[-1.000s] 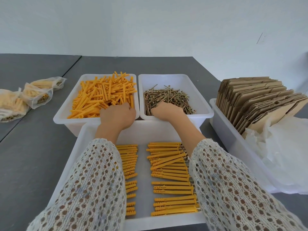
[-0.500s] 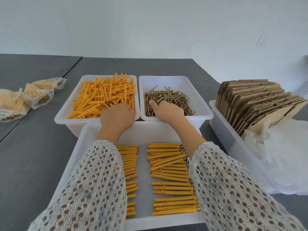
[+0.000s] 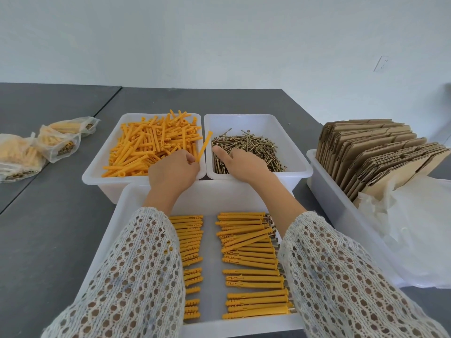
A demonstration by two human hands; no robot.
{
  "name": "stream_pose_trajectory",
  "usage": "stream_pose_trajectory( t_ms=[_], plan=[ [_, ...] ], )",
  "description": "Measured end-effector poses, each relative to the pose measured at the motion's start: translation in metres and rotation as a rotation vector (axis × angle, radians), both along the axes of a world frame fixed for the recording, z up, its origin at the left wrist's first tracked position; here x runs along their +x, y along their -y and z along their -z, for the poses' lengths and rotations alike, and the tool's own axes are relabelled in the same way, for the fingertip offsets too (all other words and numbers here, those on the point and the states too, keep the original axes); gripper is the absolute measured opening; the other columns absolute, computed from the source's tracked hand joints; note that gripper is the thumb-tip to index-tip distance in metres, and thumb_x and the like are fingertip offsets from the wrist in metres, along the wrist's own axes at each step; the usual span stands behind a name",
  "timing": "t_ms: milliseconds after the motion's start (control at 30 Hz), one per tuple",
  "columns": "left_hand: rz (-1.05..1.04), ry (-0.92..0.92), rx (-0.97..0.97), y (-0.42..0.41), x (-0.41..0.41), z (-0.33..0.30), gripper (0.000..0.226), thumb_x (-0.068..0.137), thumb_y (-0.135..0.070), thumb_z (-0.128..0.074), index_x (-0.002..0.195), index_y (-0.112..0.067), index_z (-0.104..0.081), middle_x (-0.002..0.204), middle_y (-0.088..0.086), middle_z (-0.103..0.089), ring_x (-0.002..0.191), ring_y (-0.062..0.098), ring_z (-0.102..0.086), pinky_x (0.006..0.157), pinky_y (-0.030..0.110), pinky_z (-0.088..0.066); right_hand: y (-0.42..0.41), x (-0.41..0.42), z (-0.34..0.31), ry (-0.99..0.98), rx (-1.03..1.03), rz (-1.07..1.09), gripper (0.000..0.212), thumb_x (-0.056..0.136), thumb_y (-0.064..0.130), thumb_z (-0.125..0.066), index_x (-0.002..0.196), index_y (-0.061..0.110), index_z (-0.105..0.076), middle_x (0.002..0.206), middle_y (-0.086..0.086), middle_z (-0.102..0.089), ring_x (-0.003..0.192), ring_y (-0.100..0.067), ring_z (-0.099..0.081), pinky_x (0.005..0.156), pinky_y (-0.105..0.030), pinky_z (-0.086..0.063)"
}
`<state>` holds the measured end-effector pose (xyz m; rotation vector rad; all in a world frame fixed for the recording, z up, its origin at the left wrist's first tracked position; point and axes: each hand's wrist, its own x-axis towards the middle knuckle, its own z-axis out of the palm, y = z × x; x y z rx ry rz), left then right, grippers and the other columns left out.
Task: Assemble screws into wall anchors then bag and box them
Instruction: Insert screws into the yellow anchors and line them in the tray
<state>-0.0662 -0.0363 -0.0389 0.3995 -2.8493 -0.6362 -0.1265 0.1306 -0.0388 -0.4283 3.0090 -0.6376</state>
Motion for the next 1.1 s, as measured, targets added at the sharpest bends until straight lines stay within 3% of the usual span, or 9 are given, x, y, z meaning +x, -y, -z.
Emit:
stream_pose_trajectory(
  t_ms=[167,233,333,467,700,800,900,1033,1100],
  plan=[
    [-0.007,-0.079,-0.096,-0.003,0.002,0.003,0.024,0.1,-0.031,-0.039,0.091,-0.026,-0.061,0.075,-0.005,-0.062,0.067,0.017,-0.057,0.054,0.027,-0.034,0.0,0.003,-0.001,0.011,-0.08,-0.092,0.053,0.092,0.07,-0.036,0.087,0.019,-0.048,0.072,0.005,-0.053,0.065,-0.015,-0.048,0.062,-0.034,-0.039],
    [0.005,-0.074,-0.114,-0.002,0.002,0.004,0.023,0.101,-0.031,-0.039,0.094,-0.028,-0.062,0.083,-0.006,-0.065,0.071,0.019,-0.059,0.055,0.027,-0.036,-0.001,0.002,0.001,0.026,-0.092,-0.102,0.034,0.096,0.055,-0.045,0.089,0.021,-0.048,0.078,0.005,-0.056,0.069,-0.014,-0.05,0.066,-0.034,-0.041],
    [0.005,-0.079,-0.106,-0.002,0.002,0.004,0.016,0.098,-0.03,-0.044,0.095,-0.032,-0.059,0.091,-0.01,-0.064,0.075,0.016,-0.058,0.057,0.027,-0.037,-0.002,0.003,0.0,0.041,-0.102,-0.102,0.02,0.099,0.028,-0.041,0.084,0.017,-0.047,0.08,0.001,-0.055,0.071,-0.018,-0.047,0.065,-0.034,-0.039],
    [0.023,-0.092,-0.073,-0.002,0.002,0.004,0.008,0.096,-0.031,-0.048,0.095,-0.037,-0.052,0.094,-0.012,-0.059,0.083,0.017,-0.056,0.062,0.028,-0.037,-0.001,0.006,-0.002,0.019,-0.206,-0.046,0.03,0.101,0.022,-0.035,0.096,0.004,-0.058,0.089,-0.011,-0.064,0.071,-0.021,-0.051,0.072,-0.039,-0.047],
    [-0.009,-0.187,-0.089,-0.008,0.004,0.007,0.022,0.096,-0.039,-0.043,0.083,-0.028,-0.057,0.071,-0.009,-0.058,0.061,0.01,-0.049,0.053,0.026,-0.028,0.002,0.004,-0.003,-0.077,-0.493,0.138,0.036,0.105,0.032,-0.036,0.09,0.006,-0.055,0.088,-0.015,-0.066,0.081,-0.031,-0.067,0.081,-0.049,-0.056],
    [0.009,-0.2,-0.086,-0.008,0.005,0.006,0.024,0.095,-0.046,-0.046,0.081,-0.029,-0.054,0.074,-0.01,-0.057,0.064,0.011,-0.051,0.054,0.027,-0.03,0.005,0.007,-0.005,-0.13,-0.532,0.146,0.021,0.103,0.019,-0.042,0.092,0.006,-0.055,0.086,-0.016,-0.066,0.079,-0.033,-0.068,0.077,-0.051,-0.056],
    [0.054,-0.288,-0.093,-0.01,0.005,0.005,0.024,0.1,-0.037,-0.047,0.083,-0.02,-0.051,0.078,-0.005,-0.057,0.072,0.019,-0.055,0.055,0.03,-0.036,0.005,0.01,-0.007,-0.143,-0.614,0.142,0.013,0.097,-0.001,-0.041,0.096,0.006,-0.052,0.088,-0.022,-0.065,0.077,-0.039,-0.066,0.072,-0.053,-0.056],
    [0.238,-0.467,-0.111,-0.019,0.008,0.001,0.022,0.107,-0.022,-0.039,0.088,-0.014,-0.047,0.083,0.002,-0.056,0.077,0.028,-0.054,0.059,0.039,-0.039,0.005,0.011,-0.008,-0.331,-0.423,0.141,0.011,0.101,0.009,-0.04,0.107,0.008,-0.049,0.073,-0.009,-0.064,0.07,-0.03,-0.063,0.063,-0.045,-0.052],
    [0.273,-0.482,-0.118,-0.022,0.007,0.0,0.02,0.106,-0.016,-0.037,0.103,-0.01,-0.055,0.092,0.004,-0.063,0.083,0.029,-0.057,0.068,0.041,-0.041,0.006,0.015,-0.008,-0.472,-0.305,0.137,0.014,0.104,0.016,-0.039,0.112,0.007,-0.046,0.06,0.003,-0.052,0.057,-0.023,-0.055,0.05,-0.036,-0.039]
  ],
)
